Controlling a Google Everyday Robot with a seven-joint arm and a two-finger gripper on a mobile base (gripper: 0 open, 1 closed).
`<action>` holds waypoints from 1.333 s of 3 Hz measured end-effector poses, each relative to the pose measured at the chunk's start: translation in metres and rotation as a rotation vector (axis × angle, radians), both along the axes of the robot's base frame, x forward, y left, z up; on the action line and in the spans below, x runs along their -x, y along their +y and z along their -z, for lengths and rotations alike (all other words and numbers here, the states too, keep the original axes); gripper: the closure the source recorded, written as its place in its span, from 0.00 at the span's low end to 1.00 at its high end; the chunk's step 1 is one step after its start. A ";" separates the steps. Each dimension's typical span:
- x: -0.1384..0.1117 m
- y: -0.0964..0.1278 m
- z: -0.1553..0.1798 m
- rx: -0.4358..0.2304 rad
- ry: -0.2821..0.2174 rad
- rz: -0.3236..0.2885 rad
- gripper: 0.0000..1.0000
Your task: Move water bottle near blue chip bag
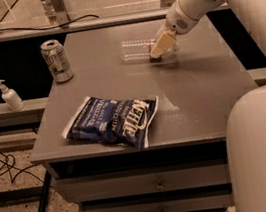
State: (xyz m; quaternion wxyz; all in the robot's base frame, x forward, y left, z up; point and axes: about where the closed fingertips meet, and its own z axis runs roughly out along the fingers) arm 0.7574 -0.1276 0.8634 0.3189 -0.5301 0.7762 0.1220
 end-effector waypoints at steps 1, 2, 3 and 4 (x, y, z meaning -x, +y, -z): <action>0.005 0.001 0.006 0.002 0.020 -0.006 0.64; 0.012 -0.002 -0.003 0.015 0.020 -0.016 0.88; 0.027 -0.002 -0.021 0.028 0.015 -0.059 1.00; 0.056 0.001 -0.037 0.061 0.010 -0.128 1.00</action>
Offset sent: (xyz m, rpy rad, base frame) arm -0.0214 -0.0119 0.0240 -0.0309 0.0083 0.0196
